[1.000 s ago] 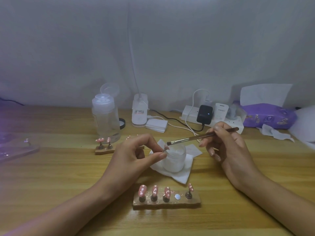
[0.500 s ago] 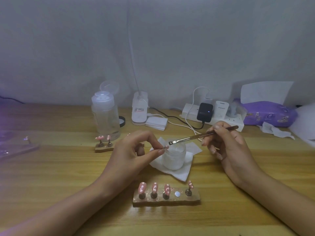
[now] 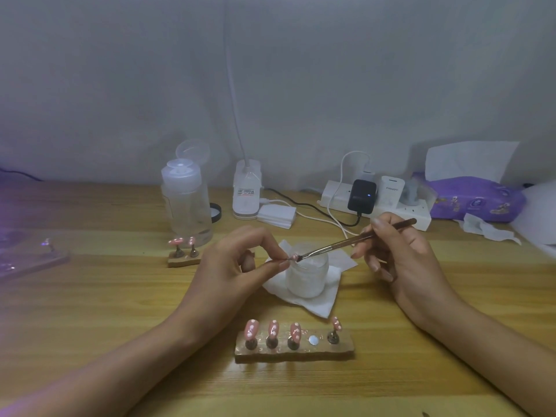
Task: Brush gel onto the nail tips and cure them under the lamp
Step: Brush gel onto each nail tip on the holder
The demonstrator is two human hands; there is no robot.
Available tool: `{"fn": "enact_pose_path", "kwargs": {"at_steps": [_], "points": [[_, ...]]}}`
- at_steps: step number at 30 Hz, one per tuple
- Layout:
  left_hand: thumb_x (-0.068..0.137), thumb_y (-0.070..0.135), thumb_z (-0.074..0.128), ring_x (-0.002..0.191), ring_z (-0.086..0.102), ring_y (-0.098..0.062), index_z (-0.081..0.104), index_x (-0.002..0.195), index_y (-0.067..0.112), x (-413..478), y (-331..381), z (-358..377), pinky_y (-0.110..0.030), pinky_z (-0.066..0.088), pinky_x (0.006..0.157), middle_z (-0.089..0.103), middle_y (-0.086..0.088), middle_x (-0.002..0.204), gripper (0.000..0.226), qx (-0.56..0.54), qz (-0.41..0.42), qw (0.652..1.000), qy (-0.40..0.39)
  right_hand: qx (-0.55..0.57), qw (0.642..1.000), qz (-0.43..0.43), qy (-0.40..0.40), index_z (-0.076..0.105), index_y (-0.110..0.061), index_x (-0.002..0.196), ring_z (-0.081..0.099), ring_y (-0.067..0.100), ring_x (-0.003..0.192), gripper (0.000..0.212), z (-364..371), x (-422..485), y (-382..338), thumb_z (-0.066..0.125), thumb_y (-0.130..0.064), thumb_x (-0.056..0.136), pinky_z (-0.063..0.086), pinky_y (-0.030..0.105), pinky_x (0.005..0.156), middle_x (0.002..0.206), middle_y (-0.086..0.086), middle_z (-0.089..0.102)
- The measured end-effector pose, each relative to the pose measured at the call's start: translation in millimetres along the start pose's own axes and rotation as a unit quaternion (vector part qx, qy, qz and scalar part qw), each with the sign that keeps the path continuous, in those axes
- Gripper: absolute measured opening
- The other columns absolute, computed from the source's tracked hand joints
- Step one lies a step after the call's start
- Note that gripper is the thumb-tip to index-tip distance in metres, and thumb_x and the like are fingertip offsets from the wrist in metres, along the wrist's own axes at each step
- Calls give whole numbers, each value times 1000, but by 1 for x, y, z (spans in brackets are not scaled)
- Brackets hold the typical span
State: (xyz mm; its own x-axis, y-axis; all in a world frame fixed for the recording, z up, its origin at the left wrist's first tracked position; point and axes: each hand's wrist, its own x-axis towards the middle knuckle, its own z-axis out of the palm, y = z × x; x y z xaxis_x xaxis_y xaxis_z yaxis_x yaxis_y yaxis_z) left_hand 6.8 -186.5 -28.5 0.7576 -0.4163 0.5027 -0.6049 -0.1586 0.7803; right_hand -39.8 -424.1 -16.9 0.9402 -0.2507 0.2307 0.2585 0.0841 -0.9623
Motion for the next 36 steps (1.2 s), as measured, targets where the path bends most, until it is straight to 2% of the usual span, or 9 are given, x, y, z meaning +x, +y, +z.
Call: {"fn": "enact_pose_path", "kwargs": {"at_steps": [5,9,12,14,19,22,26,30,36], "points": [[73,50,68,53,39,-18,68,83,29,0,2,0,-33,43,58,60,5,80,24,1,9,1000,-1,6,1000,-7,-16,58,-19,80,49,10,47,25,-1,0,0,59,-44,82,32,16,39,69,10,69],[75,42,69,52,36,-12,67,82,29,0,2,0,-22,39,57,58,15,75,15,14,15,1000,2,3,1000,1,0,59,-19,79,48,11,46,23,0,1,0,59,-42,81,32,15,38,68,12,70],[77,36,70,52,37,-19,66,81,29,0,2,1,-17,37,56,54,24,65,9,21,20,1000,5,11,1000,-8,-7,64,-29,71,48,10,46,19,0,1,-1,59,-43,82,32,15,38,68,11,70],[77,36,70,53,38,-21,66,81,28,0,2,1,-18,38,57,55,24,67,9,23,22,999,6,3,1000,-12,-27,64,-31,71,50,11,47,20,2,0,-1,57,-42,86,34,15,39,71,12,71],[76,39,71,53,37,-20,67,79,27,0,1,0,-21,37,57,56,12,74,13,12,23,1000,5,18,1000,-10,-2,64,-28,70,48,10,45,19,0,0,-1,59,-41,84,32,15,38,69,11,71],[79,34,76,52,37,-20,66,81,27,0,1,1,-20,37,56,54,20,69,12,21,26,999,5,10,999,-17,-32,65,-31,73,50,10,48,20,0,-1,-1,61,-45,86,34,15,40,72,10,71],[80,38,75,53,38,-22,67,82,29,0,1,1,-26,39,57,55,20,70,12,19,24,1000,5,8,1000,-10,-7,61,-23,75,48,10,45,19,-1,1,1,57,-39,85,32,14,38,69,12,70],[82,31,76,52,38,-21,66,81,28,0,0,0,-18,38,56,56,22,70,10,24,28,999,2,6,999,-24,-34,63,-26,76,50,11,48,20,-1,-1,0,56,-39,90,34,15,40,72,11,71],[76,43,71,52,39,-20,68,80,27,1,0,0,-22,39,55,58,13,74,17,11,19,1000,0,8,1000,-16,2,60,-20,78,48,10,45,20,-2,0,0,56,-38,85,32,15,38,68,11,70]]}}
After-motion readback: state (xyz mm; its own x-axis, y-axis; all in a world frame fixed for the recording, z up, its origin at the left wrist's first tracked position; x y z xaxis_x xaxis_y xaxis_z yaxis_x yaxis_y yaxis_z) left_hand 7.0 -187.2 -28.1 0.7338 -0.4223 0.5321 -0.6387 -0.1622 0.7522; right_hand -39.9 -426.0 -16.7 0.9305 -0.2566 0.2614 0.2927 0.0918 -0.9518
